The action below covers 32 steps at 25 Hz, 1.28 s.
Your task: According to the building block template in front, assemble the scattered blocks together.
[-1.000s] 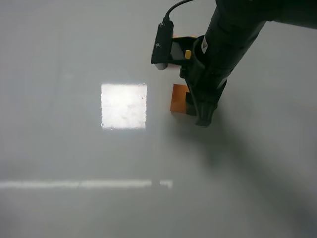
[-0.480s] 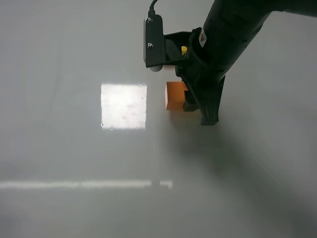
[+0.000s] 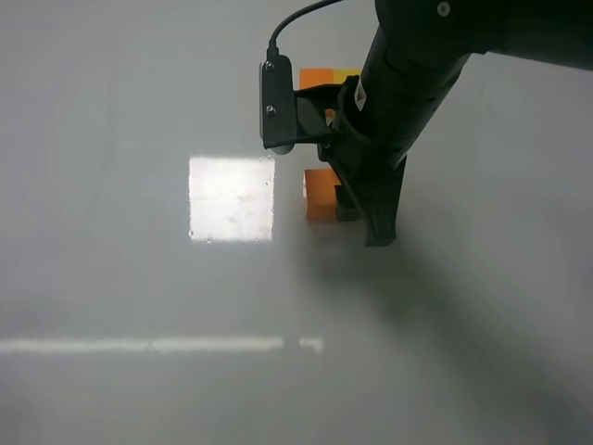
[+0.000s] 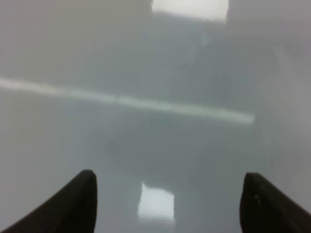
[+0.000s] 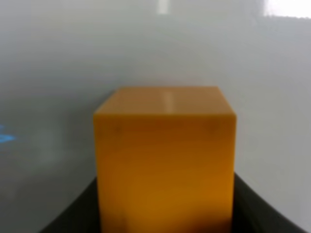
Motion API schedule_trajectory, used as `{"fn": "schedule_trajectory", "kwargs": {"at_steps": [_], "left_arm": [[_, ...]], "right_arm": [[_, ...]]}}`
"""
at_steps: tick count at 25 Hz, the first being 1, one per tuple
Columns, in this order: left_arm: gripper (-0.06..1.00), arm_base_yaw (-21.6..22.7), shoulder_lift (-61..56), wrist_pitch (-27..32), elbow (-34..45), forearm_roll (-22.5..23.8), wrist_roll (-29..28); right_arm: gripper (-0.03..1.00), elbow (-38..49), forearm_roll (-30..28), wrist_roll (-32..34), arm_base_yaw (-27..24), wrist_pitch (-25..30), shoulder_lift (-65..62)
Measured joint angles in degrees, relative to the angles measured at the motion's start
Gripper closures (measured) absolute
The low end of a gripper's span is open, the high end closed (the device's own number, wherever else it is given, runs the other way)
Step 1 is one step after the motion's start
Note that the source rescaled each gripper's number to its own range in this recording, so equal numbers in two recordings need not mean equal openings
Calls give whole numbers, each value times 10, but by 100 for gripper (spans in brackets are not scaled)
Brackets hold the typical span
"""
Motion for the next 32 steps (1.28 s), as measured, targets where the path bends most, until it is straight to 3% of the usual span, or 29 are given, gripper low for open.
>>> {"fn": "schedule_trajectory", "kwargs": {"at_steps": [17, 19, 23, 24, 27, 32], "left_arm": [[36, 0, 0, 0, 0, 0, 1], [36, 0, 0, 0, 0, 0, 1], [36, 0, 0, 0, 0, 0, 1], [36, 0, 0, 0, 0, 0, 1], [36, 0, 0, 0, 0, 0, 1], [36, 0, 0, 0, 0, 0, 1]], "right_arm": [[95, 0, 9, 4, -16, -3, 3], [85, 0, 9, 4, -16, -4, 4], [41, 0, 9, 7, -16, -4, 7], [35, 0, 9, 7, -16, -5, 7], [25, 0, 9, 9, -16, -6, 7], [23, 0, 10, 10, -16, -6, -1]]}}
